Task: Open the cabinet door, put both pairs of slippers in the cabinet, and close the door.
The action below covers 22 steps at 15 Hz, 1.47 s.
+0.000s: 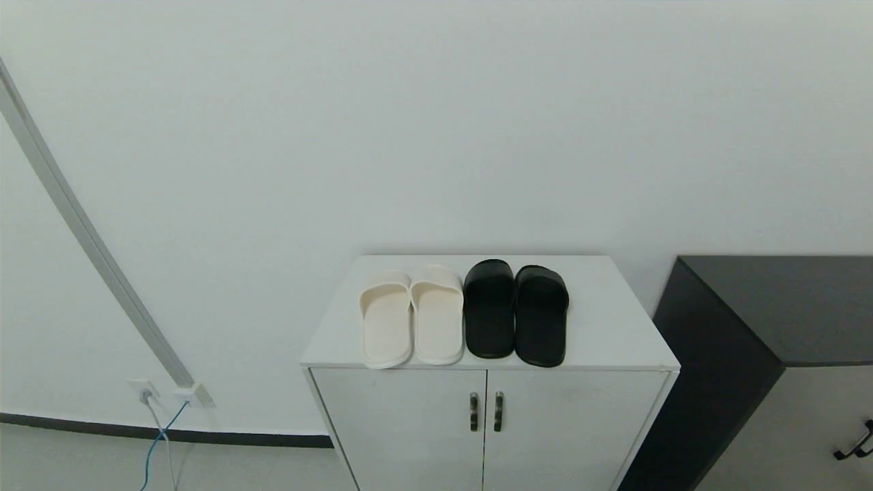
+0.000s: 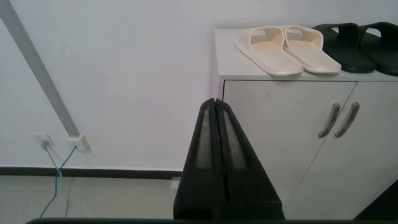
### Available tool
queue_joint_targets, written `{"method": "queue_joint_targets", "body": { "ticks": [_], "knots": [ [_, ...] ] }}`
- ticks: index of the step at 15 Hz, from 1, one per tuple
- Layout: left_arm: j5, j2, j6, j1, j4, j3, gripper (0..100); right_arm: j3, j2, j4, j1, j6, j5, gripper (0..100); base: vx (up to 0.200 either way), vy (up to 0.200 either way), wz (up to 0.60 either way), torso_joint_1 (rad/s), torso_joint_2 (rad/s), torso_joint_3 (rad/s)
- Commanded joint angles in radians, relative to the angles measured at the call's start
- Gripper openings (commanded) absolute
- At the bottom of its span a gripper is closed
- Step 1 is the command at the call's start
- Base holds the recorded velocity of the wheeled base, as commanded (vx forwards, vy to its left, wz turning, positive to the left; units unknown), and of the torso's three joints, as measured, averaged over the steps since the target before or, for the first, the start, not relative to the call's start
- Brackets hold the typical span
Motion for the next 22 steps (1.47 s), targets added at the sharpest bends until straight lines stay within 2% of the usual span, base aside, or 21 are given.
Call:
{"method": "queue_joint_targets", "body": {
  "ticks": [1, 3, 5, 9, 12, 19, 22],
  "knots": [
    [0.001, 0.0, 0.0, 0.0, 0.0, 0.0, 0, -0.001, 0.003, 0.001, 0.0, 0.0, 0.001, 100, 0.0, 0.0, 0.0, 0.0, 0.0, 0.0],
    [0.001, 0.0, 0.0, 0.0, 0.0, 0.0, 0, -0.002, 0.012, -0.002, 0.003, 0.0, 0.001, 100, 0.0, 0.0, 0.0, 0.0, 0.0, 0.0],
    [-0.001, 0.0, 0.0, 0.0, 0.0, 0.0, 0, -0.12, 0.108, 0.006, 0.006, 0.043, 0.001, 100, 0.0, 0.0, 0.0, 0.0, 0.0, 0.0],
    [-0.001, 0.0, 0.0, 0.0, 0.0, 0.0, 0, -0.12, 0.3, -0.008, 0.006, 0.013, 0.096, 100, 0.0, 0.0, 0.0, 0.0, 0.0, 0.0],
    [-0.001, 0.0, 0.0, 0.0, 0.0, 0.0, 0, -0.153, 0.504, -0.112, 0.013, -0.006, 0.153, 100, 0.0, 0.0, 0.0, 0.0, 0.0, 0.0],
    [-0.002, 0.0, -0.002, 0.0, 0.0, 0.0, 0, -0.255, 0.92, -0.327, 0.197, 0.028, 0.14, 100, 0.0, 0.0, 0.0, 0.0, 0.0, 0.0],
    [-0.002, 0.0, -0.003, 0.0, 0.0, 0.0, 0, -0.334, 1.026, -0.338, 0.304, 0.085, 0.07, 100, 0.0, 0.0, 0.0, 0.0, 0.0, 0.0]
  ]
}}
